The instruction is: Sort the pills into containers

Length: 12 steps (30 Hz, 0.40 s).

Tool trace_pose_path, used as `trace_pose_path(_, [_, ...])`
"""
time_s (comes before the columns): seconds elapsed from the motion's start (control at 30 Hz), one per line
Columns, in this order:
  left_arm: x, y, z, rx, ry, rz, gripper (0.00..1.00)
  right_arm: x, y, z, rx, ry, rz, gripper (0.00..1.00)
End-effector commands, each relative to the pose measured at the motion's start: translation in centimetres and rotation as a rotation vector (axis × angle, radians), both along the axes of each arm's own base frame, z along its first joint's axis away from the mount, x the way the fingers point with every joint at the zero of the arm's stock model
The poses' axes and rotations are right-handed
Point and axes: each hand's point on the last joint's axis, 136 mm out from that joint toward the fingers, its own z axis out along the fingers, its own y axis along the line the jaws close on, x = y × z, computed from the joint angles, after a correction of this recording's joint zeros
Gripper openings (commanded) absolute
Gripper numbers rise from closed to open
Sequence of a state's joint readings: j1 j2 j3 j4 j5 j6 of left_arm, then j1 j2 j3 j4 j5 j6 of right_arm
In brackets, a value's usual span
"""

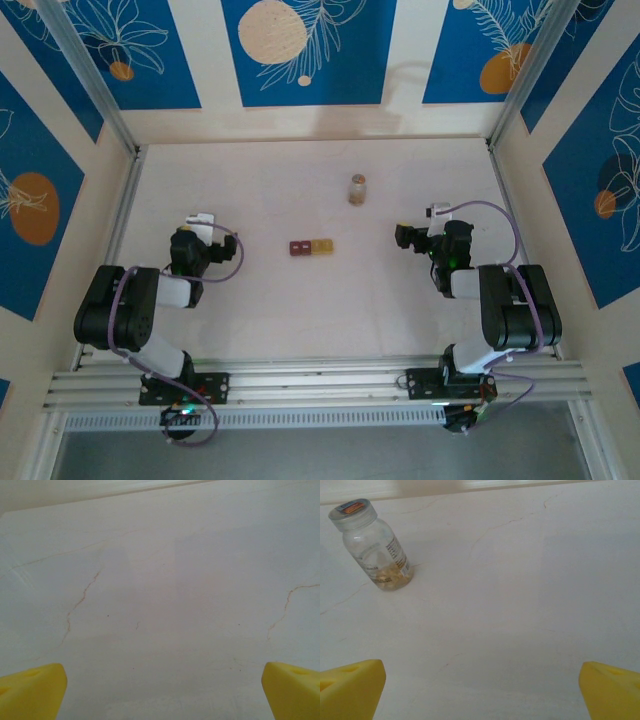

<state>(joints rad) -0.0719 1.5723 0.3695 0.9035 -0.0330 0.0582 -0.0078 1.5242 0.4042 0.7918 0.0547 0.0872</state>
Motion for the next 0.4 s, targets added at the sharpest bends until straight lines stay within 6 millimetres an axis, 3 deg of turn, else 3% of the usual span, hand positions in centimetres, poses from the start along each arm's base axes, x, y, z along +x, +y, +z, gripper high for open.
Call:
trace_pose_path(0.0, [0.50,0.00,1.17,-0.013,-0.036,-0.006,1.00,0.49,0.15,0.80,0.010,-0.020,0.007,0.99])
trace_pose_path(0.37, [0.47,0.06,1.13,-0.016,-0.032,-0.007,1.00,0.49,0.11,0.81,0.010,-0.020,0.006,0.99])
